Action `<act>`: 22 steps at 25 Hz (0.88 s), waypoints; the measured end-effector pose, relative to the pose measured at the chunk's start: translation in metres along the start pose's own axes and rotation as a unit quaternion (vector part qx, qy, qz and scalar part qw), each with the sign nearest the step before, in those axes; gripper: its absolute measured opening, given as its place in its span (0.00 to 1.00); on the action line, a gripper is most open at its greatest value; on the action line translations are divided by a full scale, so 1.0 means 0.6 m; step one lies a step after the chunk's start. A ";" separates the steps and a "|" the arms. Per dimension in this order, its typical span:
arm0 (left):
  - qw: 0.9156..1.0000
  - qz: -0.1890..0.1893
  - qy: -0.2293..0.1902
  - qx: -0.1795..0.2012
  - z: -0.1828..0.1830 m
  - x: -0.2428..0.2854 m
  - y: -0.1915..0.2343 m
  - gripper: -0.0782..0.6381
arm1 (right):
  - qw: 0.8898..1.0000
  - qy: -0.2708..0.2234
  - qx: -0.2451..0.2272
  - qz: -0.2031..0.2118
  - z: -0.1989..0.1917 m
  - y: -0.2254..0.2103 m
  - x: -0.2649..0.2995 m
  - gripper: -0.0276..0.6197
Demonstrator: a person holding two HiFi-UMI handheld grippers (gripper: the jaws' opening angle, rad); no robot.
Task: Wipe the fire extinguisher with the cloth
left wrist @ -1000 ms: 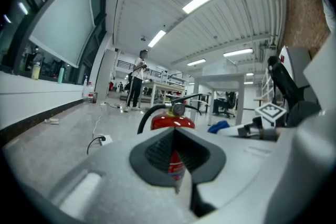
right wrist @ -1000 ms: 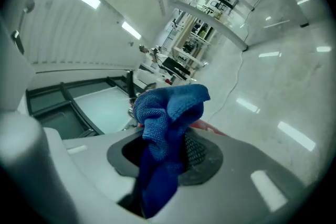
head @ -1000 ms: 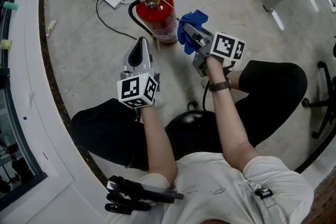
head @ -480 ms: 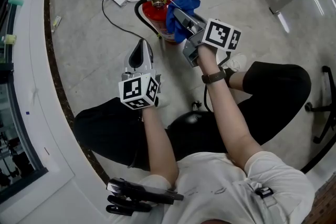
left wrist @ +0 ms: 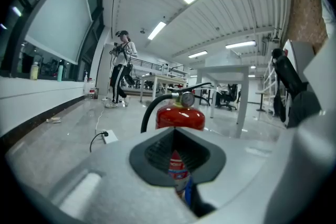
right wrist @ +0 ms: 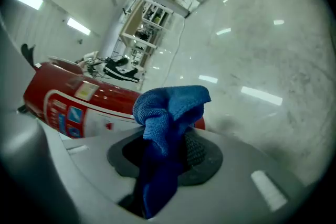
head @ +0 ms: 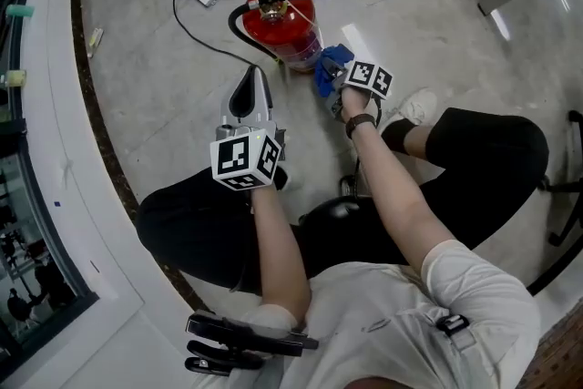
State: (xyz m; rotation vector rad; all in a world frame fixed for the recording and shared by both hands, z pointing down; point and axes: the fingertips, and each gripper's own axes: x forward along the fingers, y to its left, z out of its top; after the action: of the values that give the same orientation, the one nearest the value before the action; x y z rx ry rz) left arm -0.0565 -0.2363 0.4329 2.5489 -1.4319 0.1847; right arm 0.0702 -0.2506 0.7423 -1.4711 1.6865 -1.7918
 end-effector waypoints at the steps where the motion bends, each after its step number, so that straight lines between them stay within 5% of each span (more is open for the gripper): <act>1: 1.000 -0.001 -0.001 0.003 0.004 0.004 -0.002 0.11 | 1.000 0.014 0.004 -0.018 -0.008 -0.030 0.016 0.23; 7: 1.000 0.005 -0.008 0.005 0.021 0.025 0.011 0.11 | 0.992 0.084 -0.003 -0.094 -0.021 -0.138 0.066 0.23; 11: 1.000 0.012 -0.021 -0.001 0.046 0.049 0.026 0.11 | 0.991 0.083 0.028 -0.098 0.011 -0.145 0.063 0.23; 16: 0.998 -0.031 -0.055 0.032 0.115 0.068 0.007 0.11 | 0.999 -0.010 0.025 -0.029 0.134 -0.003 -0.013 0.23; 22: 0.993 -0.080 -0.082 0.036 0.184 0.072 -0.017 0.11 | 0.991 -0.064 -0.065 0.096 0.203 0.256 -0.140 0.23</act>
State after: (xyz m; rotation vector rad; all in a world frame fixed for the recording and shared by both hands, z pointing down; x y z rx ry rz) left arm -0.0250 -0.2938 0.3335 2.7805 -1.2868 -0.0001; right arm 0.1389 -0.3013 0.5465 -1.3883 1.8400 -1.4813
